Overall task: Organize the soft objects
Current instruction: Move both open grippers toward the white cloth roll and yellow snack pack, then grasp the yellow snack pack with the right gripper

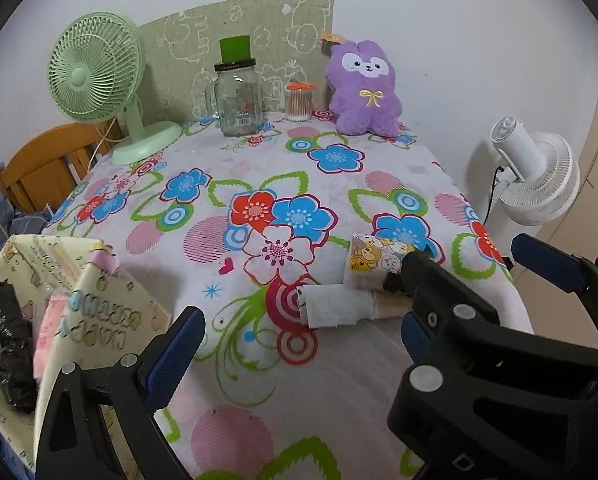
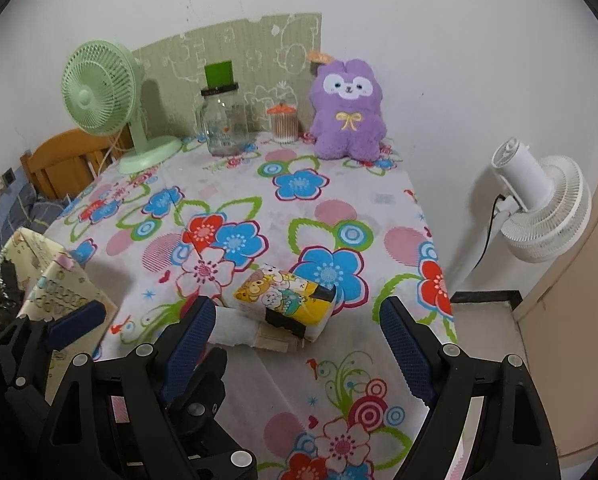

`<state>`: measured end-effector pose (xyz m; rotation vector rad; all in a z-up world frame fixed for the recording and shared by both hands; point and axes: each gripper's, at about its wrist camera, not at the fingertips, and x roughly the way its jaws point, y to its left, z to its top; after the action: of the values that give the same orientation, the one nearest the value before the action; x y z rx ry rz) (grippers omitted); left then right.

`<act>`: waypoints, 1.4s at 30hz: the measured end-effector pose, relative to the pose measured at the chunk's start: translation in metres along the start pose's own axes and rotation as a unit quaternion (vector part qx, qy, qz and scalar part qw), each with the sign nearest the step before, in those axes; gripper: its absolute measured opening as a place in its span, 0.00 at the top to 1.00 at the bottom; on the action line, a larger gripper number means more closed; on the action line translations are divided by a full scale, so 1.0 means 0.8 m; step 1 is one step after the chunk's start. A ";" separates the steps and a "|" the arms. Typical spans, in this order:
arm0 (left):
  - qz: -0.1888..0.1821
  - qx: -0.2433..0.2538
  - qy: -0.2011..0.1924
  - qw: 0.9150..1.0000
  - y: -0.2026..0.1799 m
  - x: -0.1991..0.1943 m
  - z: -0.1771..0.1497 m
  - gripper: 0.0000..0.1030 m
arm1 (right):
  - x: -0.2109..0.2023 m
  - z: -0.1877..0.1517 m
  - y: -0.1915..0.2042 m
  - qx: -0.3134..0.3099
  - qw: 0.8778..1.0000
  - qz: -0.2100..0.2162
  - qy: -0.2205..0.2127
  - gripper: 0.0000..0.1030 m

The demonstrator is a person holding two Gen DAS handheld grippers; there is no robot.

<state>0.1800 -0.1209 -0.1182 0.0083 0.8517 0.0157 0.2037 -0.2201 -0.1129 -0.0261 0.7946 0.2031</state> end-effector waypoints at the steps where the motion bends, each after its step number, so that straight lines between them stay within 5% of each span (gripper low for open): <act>1: -0.001 0.000 0.006 1.000 0.000 0.006 0.001 0.03 | 0.007 0.001 -0.001 0.000 1.000 0.003 0.006 0.16; 29: -0.005 0.002 0.074 0.997 0.003 0.082 -0.001 0.03 | 0.109 -0.003 0.002 -0.016 0.997 0.031 0.064 0.16; 33: -0.004 0.005 0.075 0.997 0.001 0.083 -0.002 0.03 | 0.107 -0.004 0.002 -0.025 0.998 0.023 0.058 0.33; 42: -0.001 0.021 0.068 0.997 -0.005 0.077 -0.005 0.03 | 0.100 -0.008 -0.001 -0.026 0.998 0.027 0.055 0.46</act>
<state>0.2181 -0.1240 -0.1674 0.0456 0.9873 -0.0038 0.2541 -0.2074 -0.1742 -0.0651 0.8994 0.2750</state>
